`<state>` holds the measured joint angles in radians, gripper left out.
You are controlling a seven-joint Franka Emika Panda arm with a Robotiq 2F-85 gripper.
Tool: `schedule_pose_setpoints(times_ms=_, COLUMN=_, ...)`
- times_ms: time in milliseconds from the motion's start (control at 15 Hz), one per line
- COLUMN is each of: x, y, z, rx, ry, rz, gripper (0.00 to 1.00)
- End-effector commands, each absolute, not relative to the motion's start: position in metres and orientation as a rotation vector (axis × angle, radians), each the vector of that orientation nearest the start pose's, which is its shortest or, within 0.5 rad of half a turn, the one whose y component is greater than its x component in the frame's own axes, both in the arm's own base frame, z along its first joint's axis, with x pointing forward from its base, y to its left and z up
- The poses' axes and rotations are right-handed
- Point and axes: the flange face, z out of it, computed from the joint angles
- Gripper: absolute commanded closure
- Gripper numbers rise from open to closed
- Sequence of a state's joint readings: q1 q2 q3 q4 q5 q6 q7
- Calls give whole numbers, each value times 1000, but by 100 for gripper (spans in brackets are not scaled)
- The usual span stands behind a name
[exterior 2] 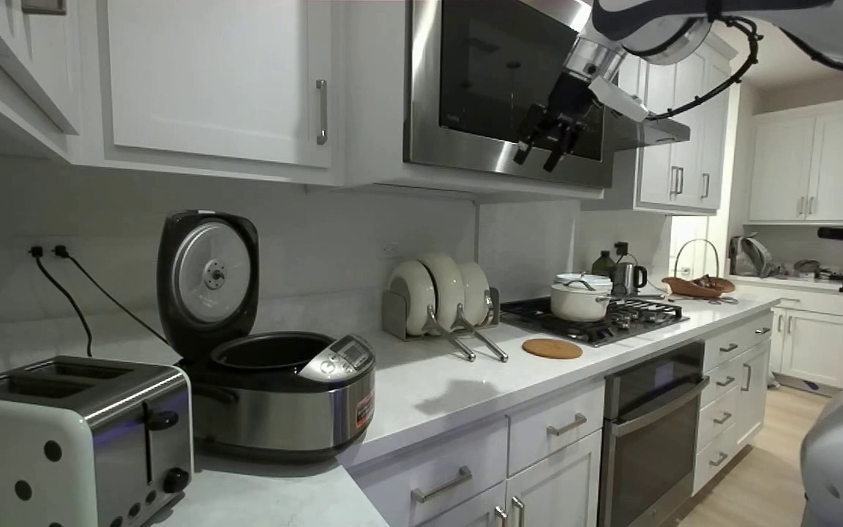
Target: Close the microwave door, close the rice cooker, push the lever on the toaster downwards
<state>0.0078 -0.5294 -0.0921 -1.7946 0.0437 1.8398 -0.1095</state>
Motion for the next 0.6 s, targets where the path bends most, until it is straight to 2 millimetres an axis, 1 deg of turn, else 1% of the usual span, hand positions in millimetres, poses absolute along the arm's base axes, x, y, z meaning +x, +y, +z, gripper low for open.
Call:
schedule_pose_setpoints(times_ms=0, x=389, y=-13, z=801, rx=-2945, ry=-247, rz=-788, gripper=0)
schedule_pose_setpoints(times_ms=400, x=393, y=43, z=782, rx=-2880, ry=-528, rz=-622, gripper=0)
schedule_pose_setpoints(times_ms=533, x=392, y=61, z=778, rx=-2838, ry=-615, rz=-600, gripper=0)
